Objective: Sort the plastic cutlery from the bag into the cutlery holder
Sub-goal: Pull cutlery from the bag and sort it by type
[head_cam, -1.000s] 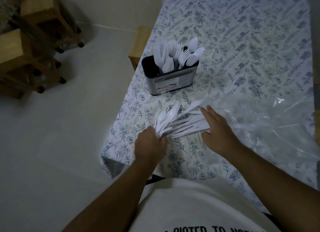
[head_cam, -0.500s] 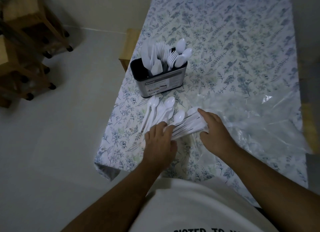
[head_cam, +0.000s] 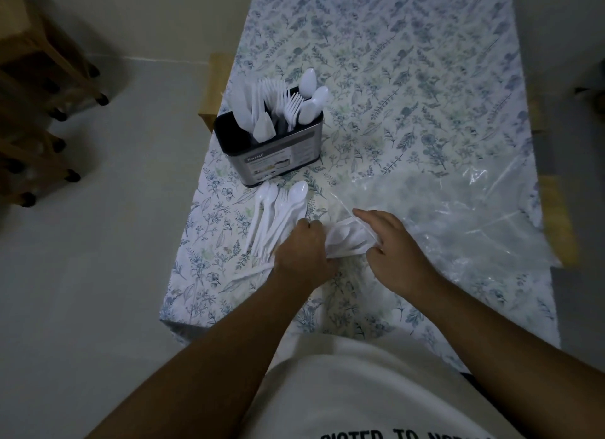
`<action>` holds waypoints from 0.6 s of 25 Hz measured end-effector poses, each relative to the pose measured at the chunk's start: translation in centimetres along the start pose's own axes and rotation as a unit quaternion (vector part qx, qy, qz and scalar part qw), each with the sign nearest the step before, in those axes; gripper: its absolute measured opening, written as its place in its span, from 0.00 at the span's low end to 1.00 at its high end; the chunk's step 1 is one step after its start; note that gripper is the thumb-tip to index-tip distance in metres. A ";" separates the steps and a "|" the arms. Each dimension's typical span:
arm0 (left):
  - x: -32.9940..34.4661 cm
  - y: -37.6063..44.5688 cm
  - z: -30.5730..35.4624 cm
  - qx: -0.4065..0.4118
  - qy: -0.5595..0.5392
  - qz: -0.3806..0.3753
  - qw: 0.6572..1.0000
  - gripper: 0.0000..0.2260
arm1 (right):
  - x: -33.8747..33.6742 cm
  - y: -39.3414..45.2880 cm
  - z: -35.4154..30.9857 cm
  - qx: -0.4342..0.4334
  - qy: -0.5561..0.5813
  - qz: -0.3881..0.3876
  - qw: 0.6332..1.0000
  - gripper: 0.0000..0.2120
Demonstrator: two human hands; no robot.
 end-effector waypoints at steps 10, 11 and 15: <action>-1.2 1.7 0.6 0.042 0.062 -0.070 0.995 0.20 | 0.0 0.4 0.2 -0.001 -0.019 0.009 1.000 0.33; -1.3 1.5 0.2 0.040 0.053 -0.069 0.995 0.20 | 0.0 0.5 0.3 -0.001 -0.018 0.015 1.000 0.32; -1.9 0.5 -1.2 0.023 0.030 -0.047 0.998 0.17 | -0.1 1.1 0.3 0.019 -0.037 0.062 0.997 0.31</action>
Point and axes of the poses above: each hand's wrist, its own y-axis towards the middle knuckle, its own x-axis out of the palm, z = x × y, the point moved 2 cm from there along y, towards the middle knuckle
